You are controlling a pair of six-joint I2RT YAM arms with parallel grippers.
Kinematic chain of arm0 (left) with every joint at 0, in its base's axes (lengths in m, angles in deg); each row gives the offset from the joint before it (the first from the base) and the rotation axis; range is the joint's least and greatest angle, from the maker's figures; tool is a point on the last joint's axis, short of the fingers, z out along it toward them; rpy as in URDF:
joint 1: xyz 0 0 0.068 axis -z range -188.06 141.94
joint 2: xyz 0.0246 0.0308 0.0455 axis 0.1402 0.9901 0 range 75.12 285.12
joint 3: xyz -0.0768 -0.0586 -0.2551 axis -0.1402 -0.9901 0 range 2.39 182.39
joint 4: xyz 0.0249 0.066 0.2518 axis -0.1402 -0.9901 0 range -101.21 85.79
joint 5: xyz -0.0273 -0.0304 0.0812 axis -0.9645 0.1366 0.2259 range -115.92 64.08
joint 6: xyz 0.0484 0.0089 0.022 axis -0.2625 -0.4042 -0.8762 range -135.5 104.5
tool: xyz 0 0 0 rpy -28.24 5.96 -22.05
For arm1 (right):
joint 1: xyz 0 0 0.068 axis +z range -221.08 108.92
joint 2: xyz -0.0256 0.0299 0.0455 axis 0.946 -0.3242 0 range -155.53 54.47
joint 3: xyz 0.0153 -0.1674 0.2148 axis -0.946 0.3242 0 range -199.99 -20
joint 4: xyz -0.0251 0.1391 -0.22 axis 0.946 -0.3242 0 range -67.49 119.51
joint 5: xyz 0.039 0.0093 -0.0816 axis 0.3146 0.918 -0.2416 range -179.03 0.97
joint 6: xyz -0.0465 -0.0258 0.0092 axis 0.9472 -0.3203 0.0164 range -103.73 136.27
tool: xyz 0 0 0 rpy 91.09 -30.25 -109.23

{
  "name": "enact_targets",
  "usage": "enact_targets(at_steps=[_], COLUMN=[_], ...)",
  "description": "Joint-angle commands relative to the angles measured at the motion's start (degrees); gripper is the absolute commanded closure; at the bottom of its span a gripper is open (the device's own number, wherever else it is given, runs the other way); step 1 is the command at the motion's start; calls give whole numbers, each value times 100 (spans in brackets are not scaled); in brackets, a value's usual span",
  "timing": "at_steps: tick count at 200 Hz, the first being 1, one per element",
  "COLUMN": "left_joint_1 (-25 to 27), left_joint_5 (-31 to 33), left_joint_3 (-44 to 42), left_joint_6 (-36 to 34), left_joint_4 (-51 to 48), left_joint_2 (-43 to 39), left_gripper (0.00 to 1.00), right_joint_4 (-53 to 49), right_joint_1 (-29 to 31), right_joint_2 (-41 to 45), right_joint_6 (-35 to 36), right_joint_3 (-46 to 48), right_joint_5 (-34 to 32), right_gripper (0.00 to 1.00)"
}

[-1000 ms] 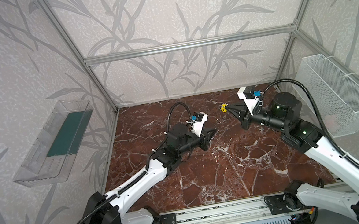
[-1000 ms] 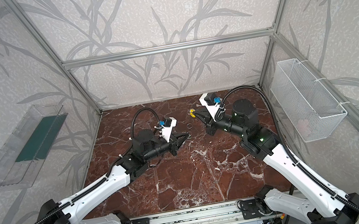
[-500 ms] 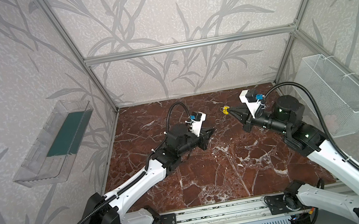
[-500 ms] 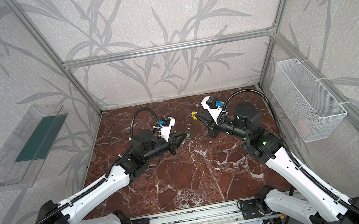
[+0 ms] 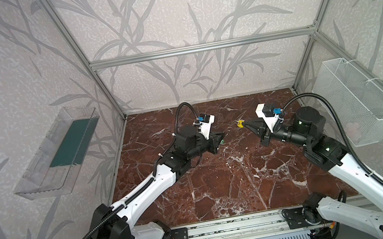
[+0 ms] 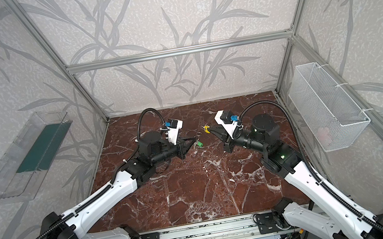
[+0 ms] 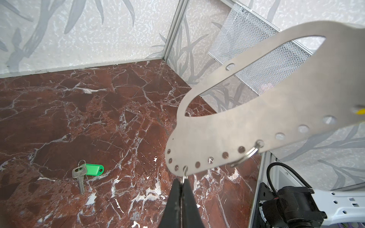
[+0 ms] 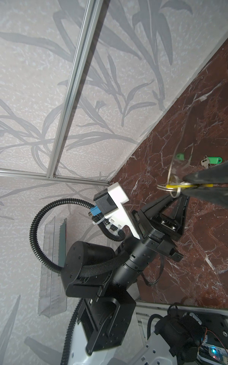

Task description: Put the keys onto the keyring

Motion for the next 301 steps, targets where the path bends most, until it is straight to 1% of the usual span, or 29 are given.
enact_targets(at_steps=[1,50,95,134,173,196,240,301], left_joint_1=[-75,-268,-416,-513,-616,-681,-679,-702], left_joint_5=[-104,-144,-273,-430,-433,-568,-697,-553], left_joint_3=[289,587,833,935,1082,1202,1308,1417], left_joint_6=[94,54,104,124,103,157,238,246], left_joint_4=[-379,-956,-1315,-1379,-1538,-1570,-1499,-1518], left_joint_2=[38,36,160,240,310,401,518,597], left_gripper=[100,100,100,100,100,100,100,100], right_joint_4=[291,244,169,7,-250,-522,-803,-1227], right_joint_1=[-20,-42,-66,-73,-89,-86,-84,-83], right_joint_2=[124,168,213,195,156,57,-129,-306], right_joint_6=[124,215,398,507,603,676,761,909], right_joint_3=[39,127,158,145,102,-33,-247,-424], right_joint_5=[87,49,343,661,964,1277,1599,1976], right_gripper=[100,100,100,100,100,100,100,100])
